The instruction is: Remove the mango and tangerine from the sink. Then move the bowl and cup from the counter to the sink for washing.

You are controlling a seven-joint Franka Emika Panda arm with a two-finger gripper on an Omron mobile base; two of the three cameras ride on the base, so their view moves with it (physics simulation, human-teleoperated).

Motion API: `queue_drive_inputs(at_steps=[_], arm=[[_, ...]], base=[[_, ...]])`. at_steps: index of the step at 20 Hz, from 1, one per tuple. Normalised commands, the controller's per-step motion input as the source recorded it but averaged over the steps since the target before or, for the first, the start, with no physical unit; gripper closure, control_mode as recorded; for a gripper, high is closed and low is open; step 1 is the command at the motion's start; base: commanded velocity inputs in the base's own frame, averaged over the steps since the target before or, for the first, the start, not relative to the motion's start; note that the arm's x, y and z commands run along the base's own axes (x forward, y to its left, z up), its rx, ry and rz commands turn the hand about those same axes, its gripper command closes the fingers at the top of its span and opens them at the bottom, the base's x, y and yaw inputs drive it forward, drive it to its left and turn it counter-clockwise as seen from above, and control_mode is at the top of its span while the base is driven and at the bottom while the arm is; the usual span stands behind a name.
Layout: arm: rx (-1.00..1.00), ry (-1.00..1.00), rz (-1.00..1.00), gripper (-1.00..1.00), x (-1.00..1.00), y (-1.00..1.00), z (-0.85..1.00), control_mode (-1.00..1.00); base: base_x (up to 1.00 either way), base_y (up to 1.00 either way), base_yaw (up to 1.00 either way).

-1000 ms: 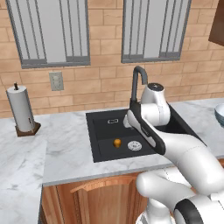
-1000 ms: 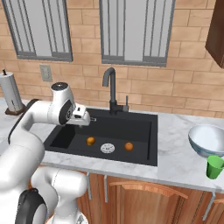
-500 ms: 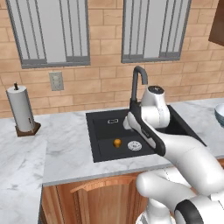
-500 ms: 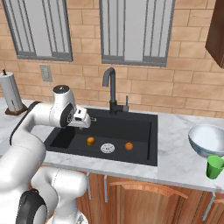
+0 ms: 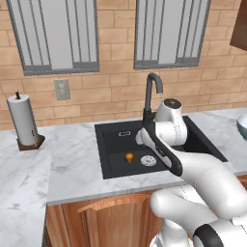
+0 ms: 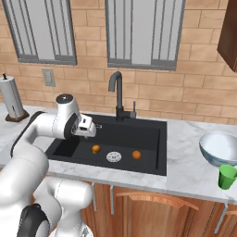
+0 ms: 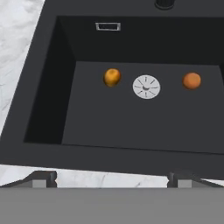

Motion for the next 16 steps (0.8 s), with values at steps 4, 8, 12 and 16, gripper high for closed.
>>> queue_drive_inputs(at_steps=[4,8,12,16], arm=[[0.00,-0.13,0.00,-1.00,0.09,0.00,-0.14,-1.00],[0.00,-0.13,0.00,-1.00,0.14,0.00,-0.15,-1.00],[0.00,-0.06,0.00,-1.00,0.16,0.00,-0.14,-1.00],[0.00,0.07,0.00,-1.00,0.21,0.00,-0.07,-1.00]], base=[[0.00,0.00,0.00],[0.00,0.00,0.00],[0.00,0.00,0.00],[0.00,0.00,0.00]])
